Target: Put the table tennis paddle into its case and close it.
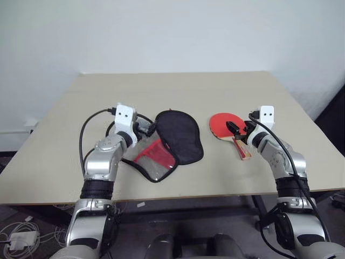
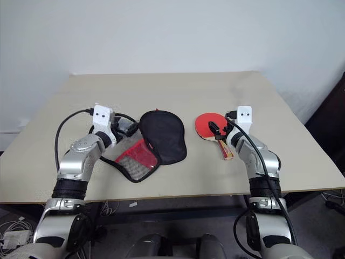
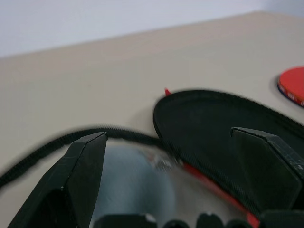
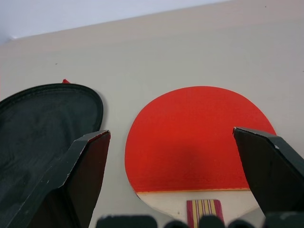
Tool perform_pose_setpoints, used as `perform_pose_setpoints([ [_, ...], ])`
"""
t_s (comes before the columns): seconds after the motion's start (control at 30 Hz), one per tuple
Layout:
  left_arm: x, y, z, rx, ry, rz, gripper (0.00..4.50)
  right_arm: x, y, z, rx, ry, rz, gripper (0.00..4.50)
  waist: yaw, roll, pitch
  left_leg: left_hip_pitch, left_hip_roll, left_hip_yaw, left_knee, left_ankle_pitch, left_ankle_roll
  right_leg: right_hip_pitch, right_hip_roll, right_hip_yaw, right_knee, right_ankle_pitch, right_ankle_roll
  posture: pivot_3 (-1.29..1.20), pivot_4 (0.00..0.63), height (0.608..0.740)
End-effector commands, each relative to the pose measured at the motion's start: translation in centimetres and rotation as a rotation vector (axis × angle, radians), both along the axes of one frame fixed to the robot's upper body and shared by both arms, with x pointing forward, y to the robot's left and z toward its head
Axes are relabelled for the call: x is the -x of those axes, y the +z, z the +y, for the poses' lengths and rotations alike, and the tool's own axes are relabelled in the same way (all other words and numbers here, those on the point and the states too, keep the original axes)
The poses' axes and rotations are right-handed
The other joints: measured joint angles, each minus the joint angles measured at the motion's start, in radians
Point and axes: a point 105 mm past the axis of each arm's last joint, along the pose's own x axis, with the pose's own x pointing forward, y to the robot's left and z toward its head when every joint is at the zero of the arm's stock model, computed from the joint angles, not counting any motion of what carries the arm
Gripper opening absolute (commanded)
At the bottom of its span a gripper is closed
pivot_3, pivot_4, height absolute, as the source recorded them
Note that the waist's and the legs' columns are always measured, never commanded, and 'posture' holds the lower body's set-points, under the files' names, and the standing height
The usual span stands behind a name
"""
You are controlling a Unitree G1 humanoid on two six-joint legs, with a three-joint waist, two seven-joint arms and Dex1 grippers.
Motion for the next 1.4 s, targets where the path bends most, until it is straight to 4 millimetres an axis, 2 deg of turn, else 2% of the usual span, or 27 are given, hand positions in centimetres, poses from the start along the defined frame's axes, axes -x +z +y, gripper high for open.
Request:
perform_pose_setpoints([
  [0.03, -0.1, 1.4, -0.3, -0.023, -0.004, -0.065, 4.48, -0.3, 2.2, -0.2, -0.006, -0.003, -0.069, 4.5, 0.0, 0.0, 0.0, 0.0, 0.0, 0.0, 0.0, 0.0, 0.0, 0.0, 0.0, 0.0, 0.0, 0.0, 0.0, 0.0, 0.0, 0.74],
  [0.27, 1.0, 2.0, -1.3, 0.024, -0.06, -0.093, 4.48, -0.1, 1.7, 0.5, -0.016, 0.018, -0.055, 4.5, -0.011, 0.0, 0.0, 0.0, 0.0, -0.001, 0.0, 0.0, 0.0, 0.0, 0.0, 0.001, 0.0, 0.0, 0.0, 0.0, 0.0, 0.74],
  [0.6, 0.9, 1.1, -2.5, 0.035, -0.097, -0.077, 4.48, -0.1, 1.9, -1.1, -0.014, -0.025, -0.042, 4.5, -0.019, 0.0, 0.0, 0.0, 0.0, -0.001, 0.0, 0.0, 0.0, 0.0, -0.001, 0.001, 0.0, 0.0, 0.0, 0.0, 0.0, 0.74],
  [0.7, 0.8, 1.7, -3.1, 0.038, -0.142, -0.089, 4.48, -0.1, 1.9, -0.1, -0.034, 0.008, -0.032, 4.5, -0.02, 0.0, 0.0, 0.0, 0.001, 0.0, 0.0, 0.0, 0.0, 0.0, 0.0, 0.001, 0.0, 0.0, 0.0, 0.0, 0.0, 0.74],
  [0.93, 0.6, 1.6, -3.1, 0.042, -0.128, -0.081, 4.48, 0.1, 1.4, 0.1, -0.027, 0.03, 0.011, 4.5, -0.02, 0.0, 0.0, 0.0, 0.001, -0.001, 0.001, 0.0, 0.0, 0.0, 0.0, 0.001, 0.0, 0.0, 0.0, 0.0, 0.0, 0.74],
  [1.1, 1.0, 1.7, -3.3, 0.025, -0.156, -0.078, 4.48, 0.8, 0.0, 0.0, 0.013, 0.071, 0.1, 4.5, -0.02, 0.0, 0.0, 0.0, 0.001, -0.001, 0.001, 0.0, 0.0, 0.0, 0.0, 0.001, 0.0, 0.0, 0.0, 0.0, 0.0, 0.74],
  [1.4, 2.0, 1.9, -3.2, 0.014, -0.212, -0.055, 4.48, 0.8, -1.9, -1.4, 0.052, 0.027, 0.174, 4.5, -0.02, 0.0, 0.0, 0.0, 0.001, -0.002, 0.001, 0.0, 0.0, 0.0, 0.0, 0.001, 0.001, 0.0, 0.0, 0.0, 0.0, 0.74],
])
